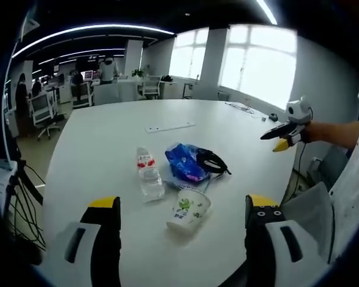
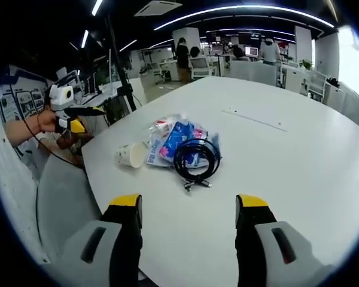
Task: Arrange the tabletop items into an orderly group along one side of the table until the central work area is clear of visible clutter.
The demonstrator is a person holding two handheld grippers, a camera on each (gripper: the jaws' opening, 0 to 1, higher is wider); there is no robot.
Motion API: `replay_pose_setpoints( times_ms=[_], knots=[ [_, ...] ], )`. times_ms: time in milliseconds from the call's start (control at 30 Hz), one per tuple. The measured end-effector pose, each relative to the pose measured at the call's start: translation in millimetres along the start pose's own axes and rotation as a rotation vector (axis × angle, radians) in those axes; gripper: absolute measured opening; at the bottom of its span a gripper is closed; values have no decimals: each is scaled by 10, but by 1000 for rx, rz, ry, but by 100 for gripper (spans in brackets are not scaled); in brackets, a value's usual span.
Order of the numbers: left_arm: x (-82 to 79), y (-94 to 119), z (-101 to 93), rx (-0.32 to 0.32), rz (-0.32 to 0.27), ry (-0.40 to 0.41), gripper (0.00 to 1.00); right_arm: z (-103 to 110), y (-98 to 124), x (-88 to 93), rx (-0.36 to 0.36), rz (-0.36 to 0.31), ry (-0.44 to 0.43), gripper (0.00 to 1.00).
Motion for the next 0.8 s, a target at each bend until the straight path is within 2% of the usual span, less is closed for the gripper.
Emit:
replay_pose_setpoints(
  times_ms=[800],
  knots=[
    [-260, -192, 50, 26, -6, -53, 87, -15, -132, -160, -10, -21, 9, 61]
  ],
)
Point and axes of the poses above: the point that each gripper's makers call its tool centre point, and the gripper's own axes: y roughly backward along the fingers, z roughly to its left, x roughly out of its underside, the point moved 5 cm from there along y, roughly backward along the fingers, and after that the axes turned 14 degrees about x, right-handed, at the moved point
